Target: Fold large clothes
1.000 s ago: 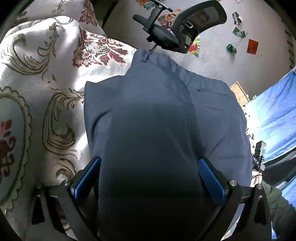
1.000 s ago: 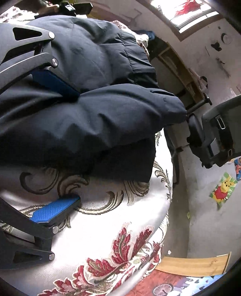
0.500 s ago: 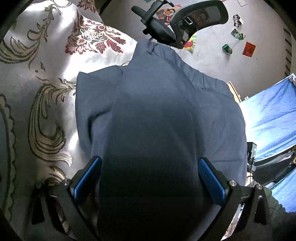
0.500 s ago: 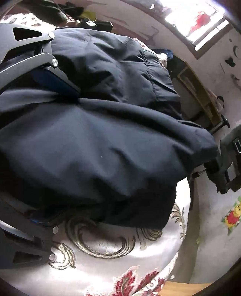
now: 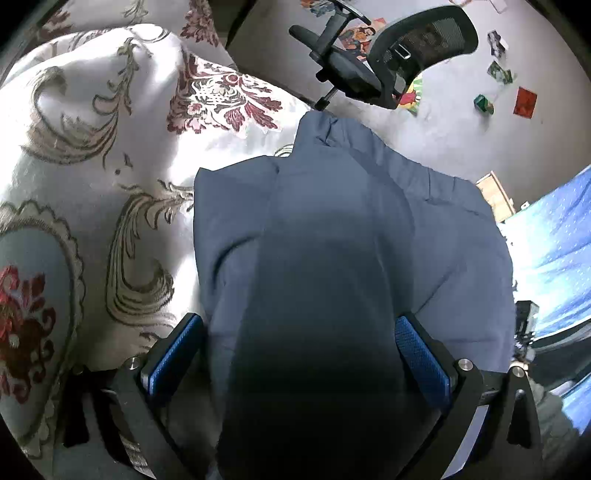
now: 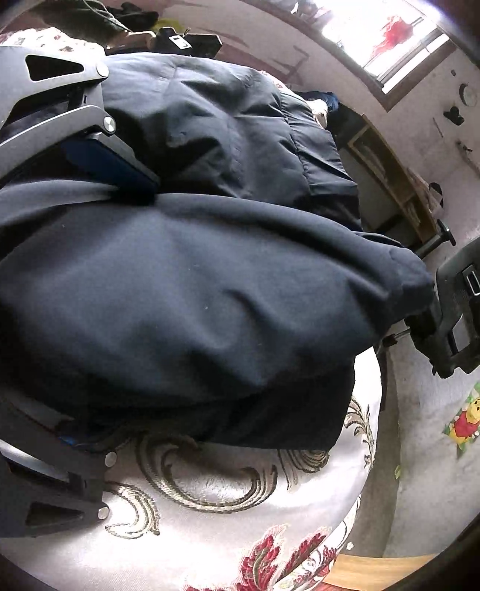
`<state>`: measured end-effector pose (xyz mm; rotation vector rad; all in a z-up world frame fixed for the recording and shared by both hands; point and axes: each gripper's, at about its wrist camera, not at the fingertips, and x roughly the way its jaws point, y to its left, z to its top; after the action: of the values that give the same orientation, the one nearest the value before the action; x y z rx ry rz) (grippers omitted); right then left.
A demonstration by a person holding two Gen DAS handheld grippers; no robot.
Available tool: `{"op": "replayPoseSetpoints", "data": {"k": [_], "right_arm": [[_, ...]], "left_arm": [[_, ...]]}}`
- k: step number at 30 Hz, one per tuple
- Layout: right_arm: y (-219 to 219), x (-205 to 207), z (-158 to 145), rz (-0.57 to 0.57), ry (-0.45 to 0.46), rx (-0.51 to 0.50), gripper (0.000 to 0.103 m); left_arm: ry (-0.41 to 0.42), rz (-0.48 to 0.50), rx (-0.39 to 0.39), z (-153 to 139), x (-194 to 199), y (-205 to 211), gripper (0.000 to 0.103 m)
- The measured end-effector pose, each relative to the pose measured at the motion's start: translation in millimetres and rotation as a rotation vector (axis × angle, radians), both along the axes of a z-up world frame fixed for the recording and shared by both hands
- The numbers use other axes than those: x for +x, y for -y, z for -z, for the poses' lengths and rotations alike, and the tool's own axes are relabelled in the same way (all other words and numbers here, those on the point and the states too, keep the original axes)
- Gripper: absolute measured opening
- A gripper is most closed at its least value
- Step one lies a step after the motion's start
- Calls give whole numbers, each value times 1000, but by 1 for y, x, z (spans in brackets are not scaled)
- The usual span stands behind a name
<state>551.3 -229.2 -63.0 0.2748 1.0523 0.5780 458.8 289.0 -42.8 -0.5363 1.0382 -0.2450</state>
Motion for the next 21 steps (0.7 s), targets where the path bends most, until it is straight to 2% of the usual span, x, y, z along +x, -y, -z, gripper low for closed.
{"op": "replayPoseSetpoints", "data": {"k": [2, 4, 6, 13, 17, 20, 21], "right_arm": [[1, -1, 1, -2, 7, 6, 103], [6, -3, 3, -3, 10, 11, 103], [9, -3, 5, -5, 14, 18, 103], [12, -6, 9, 1, 29, 24, 103], [10, -6, 6, 17, -2, 4, 103], [9, -5, 4, 37, -42, -4, 103], [8, -4, 2, 40, -48, -6, 103]], "left_arm": [[-9, 17, -32, 6, 6, 0, 102], [-39, 45, -124, 19, 11, -3, 102], [-41, 51, -161, 26, 10, -5, 102], [-30, 56, -163, 23, 8, -11, 102], [-32, 39, -167, 21, 6, -10, 101], [-34, 20, -173, 18, 2, -1, 94], [-32, 12, -181, 18, -1, -2, 89]]}}
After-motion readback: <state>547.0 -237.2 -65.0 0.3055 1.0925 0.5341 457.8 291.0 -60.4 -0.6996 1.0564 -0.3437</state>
